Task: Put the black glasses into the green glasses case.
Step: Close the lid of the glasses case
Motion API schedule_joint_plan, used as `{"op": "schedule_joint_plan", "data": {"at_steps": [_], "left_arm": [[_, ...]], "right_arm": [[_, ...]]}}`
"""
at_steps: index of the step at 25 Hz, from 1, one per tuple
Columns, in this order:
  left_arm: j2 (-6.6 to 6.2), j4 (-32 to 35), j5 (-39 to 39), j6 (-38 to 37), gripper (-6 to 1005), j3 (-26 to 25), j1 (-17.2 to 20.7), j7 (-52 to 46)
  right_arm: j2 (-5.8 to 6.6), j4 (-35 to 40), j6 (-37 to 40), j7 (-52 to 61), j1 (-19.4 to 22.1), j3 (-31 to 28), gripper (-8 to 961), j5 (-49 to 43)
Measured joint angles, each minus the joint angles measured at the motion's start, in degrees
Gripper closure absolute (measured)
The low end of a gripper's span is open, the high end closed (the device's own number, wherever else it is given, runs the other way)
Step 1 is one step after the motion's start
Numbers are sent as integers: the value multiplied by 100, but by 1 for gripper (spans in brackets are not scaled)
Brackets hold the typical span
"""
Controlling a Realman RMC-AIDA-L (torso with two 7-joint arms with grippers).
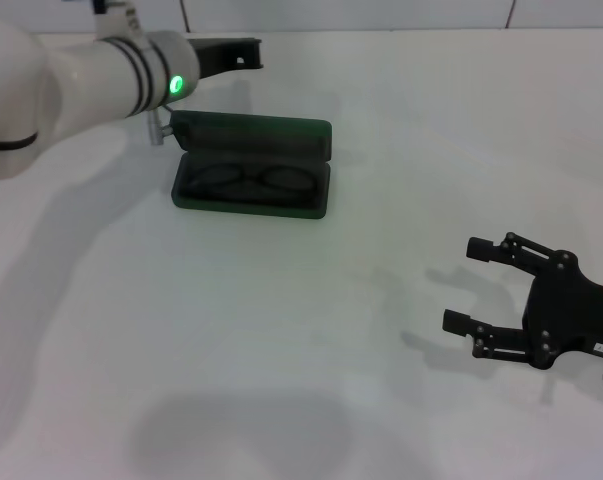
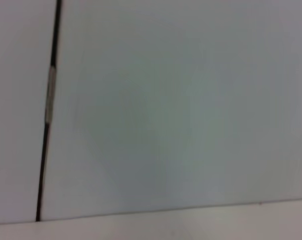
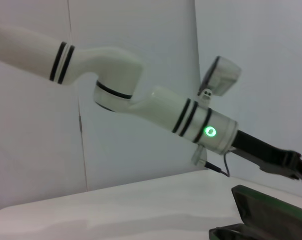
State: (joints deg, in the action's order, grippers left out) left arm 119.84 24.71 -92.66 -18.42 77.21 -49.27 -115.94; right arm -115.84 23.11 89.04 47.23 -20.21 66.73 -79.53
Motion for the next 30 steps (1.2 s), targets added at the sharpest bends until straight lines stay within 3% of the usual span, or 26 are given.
{"op": "schedule_joint_plan", "data": {"at_steps": [7, 16, 30], "left_arm": [[-4, -193, -113, 28, 948, 52, -63, -67], [-5, -212, -147, -191, 946, 60, 238, -107], [30, 331, -92, -431, 944, 66, 845, 140]], "right_arm": [[0, 0, 8, -8, 0, 7, 79, 2], [0, 0, 16, -12, -4, 7, 79, -7], [0, -17, -12, -12, -54, 6, 79, -11]]}}
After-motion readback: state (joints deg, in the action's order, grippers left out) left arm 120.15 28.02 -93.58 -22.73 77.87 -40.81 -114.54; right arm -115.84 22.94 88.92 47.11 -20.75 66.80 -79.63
